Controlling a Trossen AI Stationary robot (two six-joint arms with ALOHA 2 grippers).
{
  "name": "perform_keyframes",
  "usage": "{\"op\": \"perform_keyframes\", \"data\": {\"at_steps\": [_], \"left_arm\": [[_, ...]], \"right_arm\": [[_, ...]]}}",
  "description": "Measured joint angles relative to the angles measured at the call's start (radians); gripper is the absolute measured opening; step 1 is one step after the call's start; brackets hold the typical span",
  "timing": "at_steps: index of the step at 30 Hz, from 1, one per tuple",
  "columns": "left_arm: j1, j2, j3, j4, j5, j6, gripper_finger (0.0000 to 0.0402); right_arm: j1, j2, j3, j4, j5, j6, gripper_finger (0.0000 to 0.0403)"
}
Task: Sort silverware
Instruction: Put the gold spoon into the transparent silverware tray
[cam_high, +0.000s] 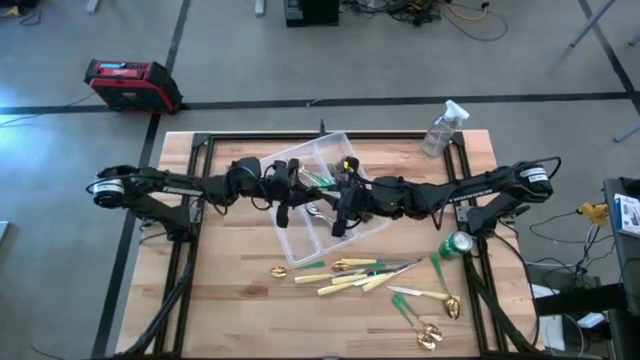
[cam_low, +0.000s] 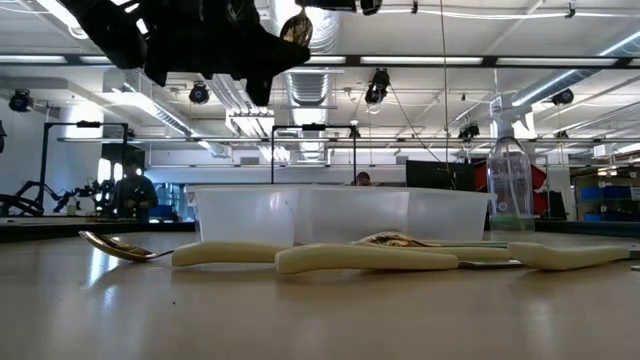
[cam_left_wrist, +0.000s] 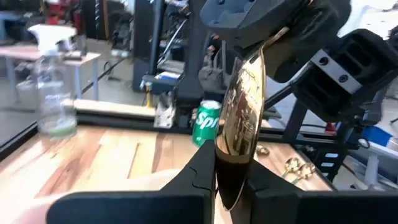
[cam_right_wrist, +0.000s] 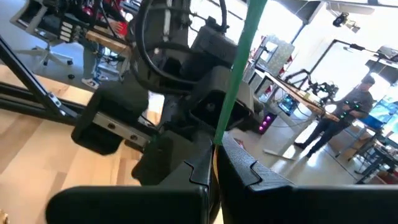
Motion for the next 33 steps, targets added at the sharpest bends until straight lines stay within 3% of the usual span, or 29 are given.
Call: {"op": "perform_keyframes", "data": {"at_steps": [6,12,16,20,25,33], "left_arm": [[0.034,-0.126,-0.001,-0.235,-0.049,0.001,0.0002],[0.051,-0.278,0.001,-0.552,-0.274,0.039,0.0001],[0.051,-0.336,0.005,-0.708,-0.422,0.061,0.0001],[0.05,-0.351,0.003,-0.757,-0.48,0.103,0.0],[0.05,-0.338,-0.001,-0.761,-0.498,0.145,0.0],[0.05,-0.323,-0.001,-0.751,-0.498,0.155,0.0]], "right_arm": [[0.0,-0.021,0.0,-0.167,0.103,-0.017,0.0035],[0.003,-0.05,0.05,-0.462,0.234,-0.068,0.0116],[0.003,-0.064,0.054,-0.493,0.298,-0.126,0.0161],[-0.006,-0.065,0.084,-0.483,0.375,-0.065,0.0183],[-0.016,-0.066,0.138,-0.486,0.312,0.017,0.0179],[-0.046,-0.052,0.189,-0.496,0.134,0.074,0.014]]}}
